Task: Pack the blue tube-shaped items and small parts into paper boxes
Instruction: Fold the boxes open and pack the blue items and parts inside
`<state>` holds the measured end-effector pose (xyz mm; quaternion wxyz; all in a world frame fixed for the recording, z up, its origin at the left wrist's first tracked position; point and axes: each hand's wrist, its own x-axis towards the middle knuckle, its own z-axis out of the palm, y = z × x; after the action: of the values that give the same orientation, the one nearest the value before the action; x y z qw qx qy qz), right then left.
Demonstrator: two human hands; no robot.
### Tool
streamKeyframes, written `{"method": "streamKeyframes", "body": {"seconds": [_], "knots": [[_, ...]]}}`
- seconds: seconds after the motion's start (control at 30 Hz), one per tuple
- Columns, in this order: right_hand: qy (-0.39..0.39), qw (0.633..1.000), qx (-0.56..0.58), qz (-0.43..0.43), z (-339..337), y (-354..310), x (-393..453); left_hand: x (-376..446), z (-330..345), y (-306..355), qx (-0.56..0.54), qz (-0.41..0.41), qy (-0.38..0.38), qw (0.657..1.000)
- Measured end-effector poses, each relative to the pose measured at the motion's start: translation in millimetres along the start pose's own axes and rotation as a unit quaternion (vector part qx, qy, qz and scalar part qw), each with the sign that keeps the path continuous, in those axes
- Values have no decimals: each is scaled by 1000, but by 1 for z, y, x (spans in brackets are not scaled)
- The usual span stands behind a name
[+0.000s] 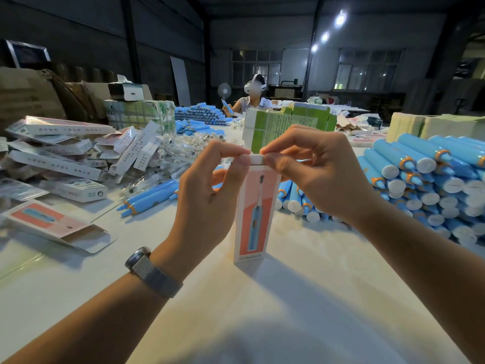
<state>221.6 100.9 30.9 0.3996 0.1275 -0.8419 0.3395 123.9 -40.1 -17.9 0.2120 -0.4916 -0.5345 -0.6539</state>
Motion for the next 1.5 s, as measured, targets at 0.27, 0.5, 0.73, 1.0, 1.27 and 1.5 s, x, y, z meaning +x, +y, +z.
{"method": "streamKeyframes", "body": {"seconds": [0.27,0.5,0.73,1.0,1.27,1.5], "knots": [[-38,999,29,14,-8,1,4,2,-4,-6,13,43,-33,998],[-81,997,2,-11,-16,-3,7,1,-3,-3,-18,39,-41,998],[-103,995,2,2,-20,-3,7,0,-4,-6,2,42,-41,998],[-115,992,-37,-40,-19,-2,8,-1,-5,-13,-23,43,-57,997],[-70,997,35,14,-15,6,4,-2,-5,-14,-39,25,-51,998],[-54,998,45,-3,-12,11,1,-2,-3,-16,-27,34,-40,998]]}}
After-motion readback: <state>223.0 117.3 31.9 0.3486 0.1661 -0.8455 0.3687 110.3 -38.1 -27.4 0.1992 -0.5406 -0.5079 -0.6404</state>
